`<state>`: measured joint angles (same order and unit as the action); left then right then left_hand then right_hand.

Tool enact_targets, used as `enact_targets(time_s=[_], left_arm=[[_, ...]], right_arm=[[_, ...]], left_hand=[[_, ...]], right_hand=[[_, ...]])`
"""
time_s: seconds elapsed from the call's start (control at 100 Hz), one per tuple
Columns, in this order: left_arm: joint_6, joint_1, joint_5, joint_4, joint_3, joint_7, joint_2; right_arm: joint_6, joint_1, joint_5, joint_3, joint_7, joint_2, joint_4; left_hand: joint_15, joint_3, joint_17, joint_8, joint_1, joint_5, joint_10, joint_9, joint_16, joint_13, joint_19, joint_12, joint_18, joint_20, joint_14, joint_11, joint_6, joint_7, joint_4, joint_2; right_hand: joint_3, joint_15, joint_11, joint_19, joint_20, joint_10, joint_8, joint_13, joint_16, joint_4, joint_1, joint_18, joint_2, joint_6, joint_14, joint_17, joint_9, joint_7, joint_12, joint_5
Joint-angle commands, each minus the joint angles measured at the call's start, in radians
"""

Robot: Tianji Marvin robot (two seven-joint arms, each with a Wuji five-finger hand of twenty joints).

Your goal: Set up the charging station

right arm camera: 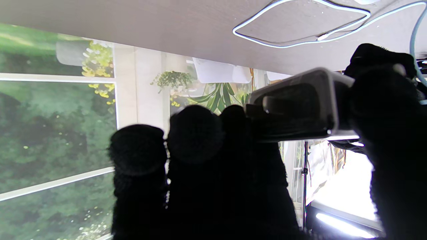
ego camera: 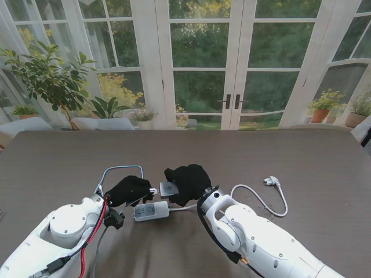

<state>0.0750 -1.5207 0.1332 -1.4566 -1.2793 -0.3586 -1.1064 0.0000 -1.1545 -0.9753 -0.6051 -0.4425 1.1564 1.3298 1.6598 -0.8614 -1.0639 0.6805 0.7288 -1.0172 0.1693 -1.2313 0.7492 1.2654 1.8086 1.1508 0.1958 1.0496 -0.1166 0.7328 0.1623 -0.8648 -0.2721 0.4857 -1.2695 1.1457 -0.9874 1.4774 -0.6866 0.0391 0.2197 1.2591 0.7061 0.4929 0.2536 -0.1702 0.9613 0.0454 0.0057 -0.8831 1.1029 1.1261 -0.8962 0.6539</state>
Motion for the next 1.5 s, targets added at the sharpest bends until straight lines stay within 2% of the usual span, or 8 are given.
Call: enact_targets(time_s=[0.0,0.56,0.77,0.83,1.02,1.37,1.4,1.49], left_arm=[[-0.003,-0.005,-0.001,-0.002,-0.002,-0.024,0.002],[-0.033,0.004,0.01,-0.008,0.0,-0.019,-0.002],[-0.036,0.015,0.022,-0.002,0.012,-0.02,-0.004],[-0.038,0.017,0.024,-0.001,0.015,-0.018,-0.005],[-0.04,0.019,0.027,0.0,0.021,-0.002,-0.01],[-0.032,0.024,0.035,0.008,0.037,0.032,-0.019],[-0.031,0.026,0.036,0.01,0.038,0.033,-0.02],[-0.021,0.032,0.036,0.018,0.048,0.047,-0.024]], right_arm=[[-0.015,-0.005,-0.003,0.0,0.007,0.001,0.007],[-0.069,-0.019,0.0,-0.011,-0.018,0.001,0.012],[-0.051,-0.019,-0.004,-0.006,-0.018,0.002,0.018],[-0.045,-0.02,-0.006,-0.005,-0.017,0.002,0.022],[-0.026,-0.025,-0.004,-0.006,-0.013,0.004,0.03],[-0.009,-0.036,0.008,-0.009,-0.001,0.007,0.044],[-0.008,-0.037,0.009,-0.008,-0.002,0.007,0.045],[-0.002,-0.04,0.012,-0.007,-0.001,0.009,0.052]], left_hand=[[0.087,-0.078,-0.065,-0.003,-0.002,-0.029,-0.01,-0.068,-0.005,0.008,0.285,0.018,-0.234,-0.002,0.098,0.006,-0.047,-0.031,0.008,0.022],[0.094,-0.042,-0.064,0.007,0.022,-0.023,0.004,-0.075,-0.001,0.007,0.285,0.022,-0.223,0.015,0.082,0.0,-0.019,-0.021,0.017,-0.004],[0.096,-0.033,-0.064,0.004,0.025,-0.025,0.011,-0.077,-0.001,0.007,0.285,0.017,-0.221,0.021,0.079,-0.004,-0.011,-0.015,0.022,-0.011],[0.096,-0.027,-0.064,0.004,0.028,-0.027,-0.005,-0.079,-0.001,0.007,0.285,0.015,-0.221,0.022,0.079,-0.003,-0.01,-0.012,0.024,-0.014],[0.097,-0.02,-0.065,0.004,0.031,-0.028,-0.008,-0.082,-0.001,0.007,0.285,0.011,-0.223,0.024,0.08,-0.004,-0.006,-0.008,0.027,-0.019],[0.097,-0.016,-0.064,0.006,0.038,-0.031,-0.005,-0.085,-0.002,0.007,0.285,0.006,-0.222,0.027,0.078,-0.006,-0.001,-0.004,0.032,-0.013],[0.097,-0.018,-0.064,0.006,0.039,-0.032,0.014,-0.085,-0.002,0.007,0.285,0.005,-0.221,0.027,0.078,-0.007,-0.001,-0.005,0.031,-0.01],[0.097,-0.028,-0.064,0.007,0.041,-0.035,0.01,-0.087,-0.002,0.007,0.285,0.004,-0.217,0.028,0.076,-0.005,0.001,-0.008,0.03,0.001]], right_hand=[[-0.152,0.03,-0.043,0.02,-0.02,0.018,0.109,0.059,0.013,-0.128,0.174,0.008,-0.151,0.165,-0.016,-0.005,0.009,0.276,-0.013,0.06],[-0.158,0.031,-0.046,0.014,-0.019,0.021,0.105,0.059,0.013,-0.126,0.173,0.015,-0.149,0.17,-0.02,-0.004,0.012,0.28,-0.011,0.061],[-0.158,0.03,-0.047,0.013,-0.02,0.02,0.104,0.059,0.013,-0.126,0.172,0.015,-0.149,0.171,-0.018,-0.004,0.011,0.28,-0.011,0.061],[-0.157,0.03,-0.047,0.013,-0.02,0.019,0.104,0.059,0.013,-0.126,0.173,0.015,-0.149,0.17,-0.019,-0.004,0.01,0.28,-0.011,0.061],[-0.156,0.034,-0.046,0.013,-0.02,0.018,0.103,0.059,0.014,-0.126,0.174,0.015,-0.149,0.164,-0.017,-0.004,0.01,0.28,-0.01,0.06],[-0.155,0.036,-0.047,0.012,-0.02,0.013,0.104,0.059,0.016,-0.127,0.176,0.014,-0.148,0.157,-0.018,-0.004,0.011,0.28,-0.011,0.06],[-0.155,0.037,-0.047,0.012,-0.02,0.012,0.104,0.059,0.016,-0.127,0.176,0.014,-0.148,0.155,-0.017,-0.003,0.011,0.28,-0.011,0.06],[-0.156,0.039,-0.047,0.01,-0.02,0.011,0.104,0.059,0.017,-0.127,0.177,0.012,-0.148,0.153,-0.018,-0.003,0.012,0.28,-0.011,0.061]])
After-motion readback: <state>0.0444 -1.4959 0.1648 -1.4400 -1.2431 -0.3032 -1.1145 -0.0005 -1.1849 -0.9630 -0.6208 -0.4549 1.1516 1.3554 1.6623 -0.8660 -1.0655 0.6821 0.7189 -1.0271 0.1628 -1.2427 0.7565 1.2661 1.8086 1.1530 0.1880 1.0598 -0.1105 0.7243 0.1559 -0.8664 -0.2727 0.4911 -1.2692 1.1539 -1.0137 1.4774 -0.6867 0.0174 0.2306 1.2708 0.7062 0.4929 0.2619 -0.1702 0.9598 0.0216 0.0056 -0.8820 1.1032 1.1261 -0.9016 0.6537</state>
